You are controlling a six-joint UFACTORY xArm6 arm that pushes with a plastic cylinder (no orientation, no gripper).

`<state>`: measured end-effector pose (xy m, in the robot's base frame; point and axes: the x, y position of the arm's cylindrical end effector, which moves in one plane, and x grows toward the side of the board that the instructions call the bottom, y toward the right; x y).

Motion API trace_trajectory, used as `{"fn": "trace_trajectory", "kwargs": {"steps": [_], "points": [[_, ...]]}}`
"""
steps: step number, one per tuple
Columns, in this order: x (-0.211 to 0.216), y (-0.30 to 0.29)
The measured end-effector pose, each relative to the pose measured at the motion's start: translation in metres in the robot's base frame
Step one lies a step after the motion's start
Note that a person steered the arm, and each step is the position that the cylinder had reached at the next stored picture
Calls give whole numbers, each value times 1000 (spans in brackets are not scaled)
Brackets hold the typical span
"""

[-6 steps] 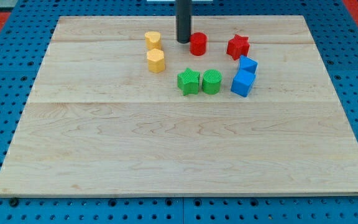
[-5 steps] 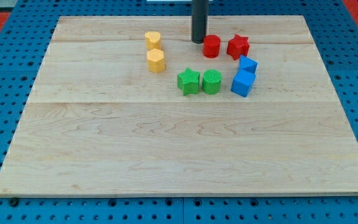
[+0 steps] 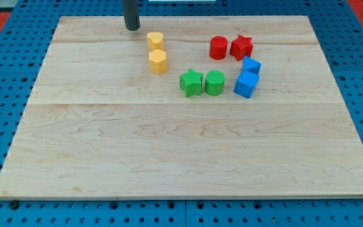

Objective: Point your arm at the yellow heart

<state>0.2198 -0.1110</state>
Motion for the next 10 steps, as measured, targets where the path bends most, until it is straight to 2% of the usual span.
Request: {"fn": "trace_trajectory", "kwargs": {"steps": [3, 7, 10], "points": [[-12, -8], [-27, -46], [3, 11]]}}
